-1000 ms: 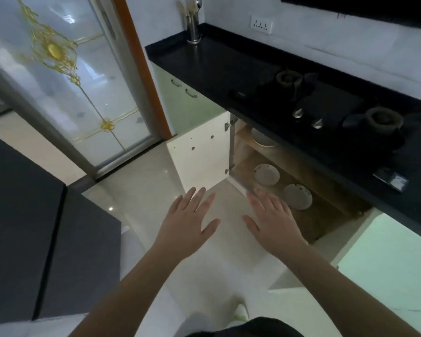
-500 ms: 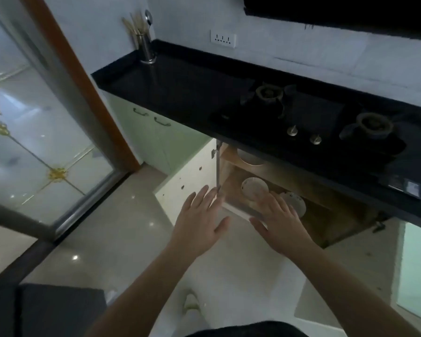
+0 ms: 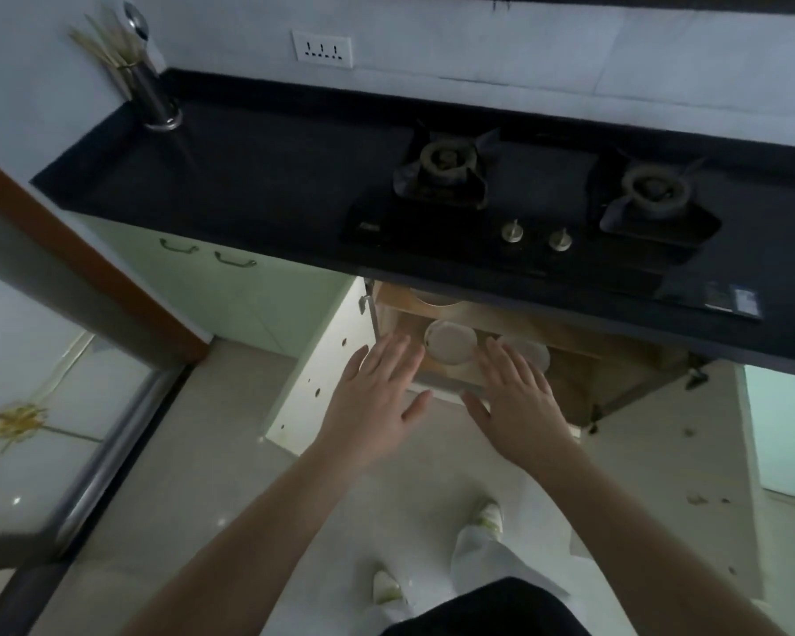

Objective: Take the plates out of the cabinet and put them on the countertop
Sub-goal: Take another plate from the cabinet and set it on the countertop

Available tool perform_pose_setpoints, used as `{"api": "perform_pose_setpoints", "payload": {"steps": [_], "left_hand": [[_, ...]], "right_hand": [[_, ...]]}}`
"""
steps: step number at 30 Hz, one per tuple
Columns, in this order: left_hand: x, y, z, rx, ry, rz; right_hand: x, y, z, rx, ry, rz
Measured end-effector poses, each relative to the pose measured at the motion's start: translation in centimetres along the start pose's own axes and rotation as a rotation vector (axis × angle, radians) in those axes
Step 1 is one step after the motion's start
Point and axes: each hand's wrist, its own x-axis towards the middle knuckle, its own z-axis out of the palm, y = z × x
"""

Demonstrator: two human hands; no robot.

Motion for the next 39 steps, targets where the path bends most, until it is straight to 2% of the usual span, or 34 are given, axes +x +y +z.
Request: {"api": "perform_pose_setpoints", "payload": {"steps": [5,12,15,21,27,32,34,39], "left_hand": [[4.2,-0.3,2.8,0.023,-0.063,0.045],[10.0,-1.5,8.3,-0.011,-0.084,-0.128],[11.5,-1.9,11.1,-0.036,-0.12,-0.135],[15.0,-5.1,17.6,-0.033,-0.113,-0.135],[18.1,-9.0,25.0,-0.033,0.035,-0.167],[21.1,-10.4,31.1,-0.101,0.159,-0.182],[22.7,-10.9,33.5,-0.129,0.199,-0.19],[26.6,-12.4,38.3,-0.201,0.328,-0.23]], "right_hand": [[3.3,3.4,1.2,0.086,0.01,0.076],[9.7,7.9,5.0,0.079,-0.087,0.009],[12.5,8.5,7.5,0.036,-0.135,-0.043],[18.8,8.8,13.4,0.067,-0.055,-0.017],[23.3,10.1,20.5,0.088,0.101,0.032],[27.0,12.7,25.7,0.063,0.117,0.066],[28.5,13.7,27.3,0.056,0.137,0.056],[32.6,16.7,28.9,0.063,0.303,0.104]]}}
